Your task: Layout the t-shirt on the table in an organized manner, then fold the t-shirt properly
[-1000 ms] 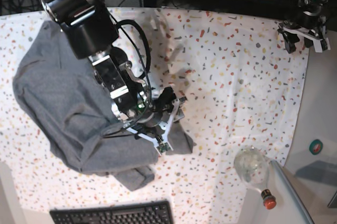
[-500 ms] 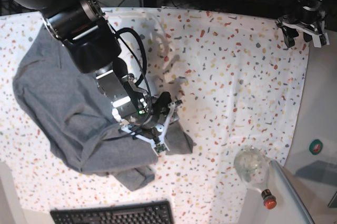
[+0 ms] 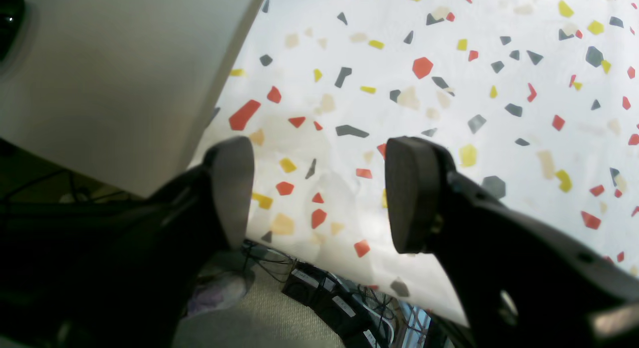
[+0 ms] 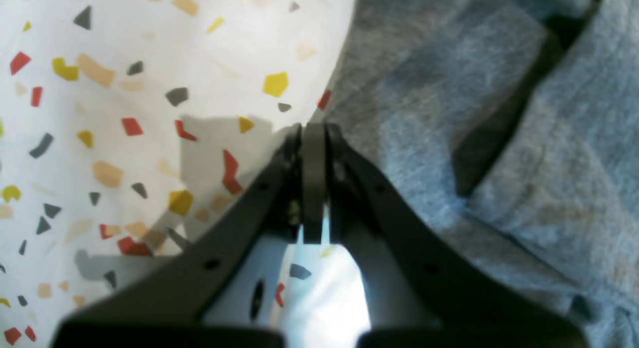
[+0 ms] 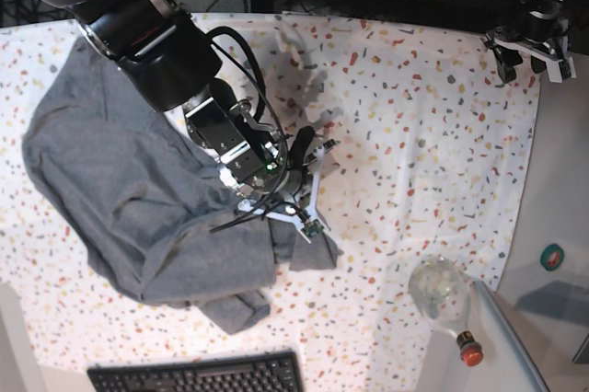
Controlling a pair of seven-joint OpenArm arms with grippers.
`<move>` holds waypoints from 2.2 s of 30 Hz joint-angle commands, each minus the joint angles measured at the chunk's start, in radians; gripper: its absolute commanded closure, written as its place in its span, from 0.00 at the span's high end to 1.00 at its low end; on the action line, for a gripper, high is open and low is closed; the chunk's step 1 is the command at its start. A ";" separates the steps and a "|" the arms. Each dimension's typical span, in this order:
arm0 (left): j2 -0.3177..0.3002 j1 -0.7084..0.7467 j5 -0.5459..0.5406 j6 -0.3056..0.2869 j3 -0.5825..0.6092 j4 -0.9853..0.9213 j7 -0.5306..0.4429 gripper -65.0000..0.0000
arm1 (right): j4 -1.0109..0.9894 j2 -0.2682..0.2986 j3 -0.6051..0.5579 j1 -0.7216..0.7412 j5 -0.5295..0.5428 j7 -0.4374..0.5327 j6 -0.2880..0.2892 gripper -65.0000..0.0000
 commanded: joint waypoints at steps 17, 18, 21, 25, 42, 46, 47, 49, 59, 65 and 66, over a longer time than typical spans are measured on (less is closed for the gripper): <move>-0.022 0.002 -0.016 0.003 -0.003 -0.027 -0.018 0.60 | 0.729 0.217 -0.222 -0.365 -0.001 -0.145 0.001 0.00; -0.019 0.000 -0.016 0.003 -0.003 -0.027 -0.018 0.60 | 0.697 0.218 -0.226 -0.365 0.000 -0.145 0.001 0.00; -0.012 -0.021 -0.018 0.003 0.000 -0.025 -0.017 0.60 | 0.648 0.218 -0.228 -0.368 0.003 -0.147 0.001 0.00; 0.000 -0.026 -0.018 0.003 0.100 0.015 -0.015 0.60 | 0.791 0.248 -0.185 -0.424 0.003 -0.210 -0.001 0.03; 0.156 -0.310 -0.022 0.002 0.440 0.038 0.269 0.61 | 1.102 0.286 0.619 -0.766 0.003 -0.153 0.001 0.52; 0.196 -0.397 -0.022 0.002 0.430 -0.053 0.353 0.61 | 1.102 0.251 0.742 -0.793 0.003 -0.153 0.001 0.52; 0.199 -0.417 -0.022 0.002 0.430 -0.085 0.361 0.61 | 1.102 0.235 0.780 -0.795 0.003 -0.153 0.001 0.52; 0.210 -0.452 -0.022 0.002 0.437 -0.147 0.364 0.61 | 1.093 0.200 0.852 -0.790 0.003 -0.159 0.001 0.52; 0.215 -0.500 -0.021 0.002 0.431 -0.262 0.364 0.03 | 0.840 0.113 1.190 -0.698 0.005 -0.194 0.157 0.52; 0.144 -0.432 -0.021 0.002 0.430 -0.140 0.361 0.00 | 0.831 0.111 1.198 -0.701 0.005 -0.256 0.246 0.52; 0.133 -0.411 -0.021 0.003 0.430 -0.101 0.361 0.00 | 0.820 0.111 1.205 -0.695 0.003 -0.256 0.245 0.52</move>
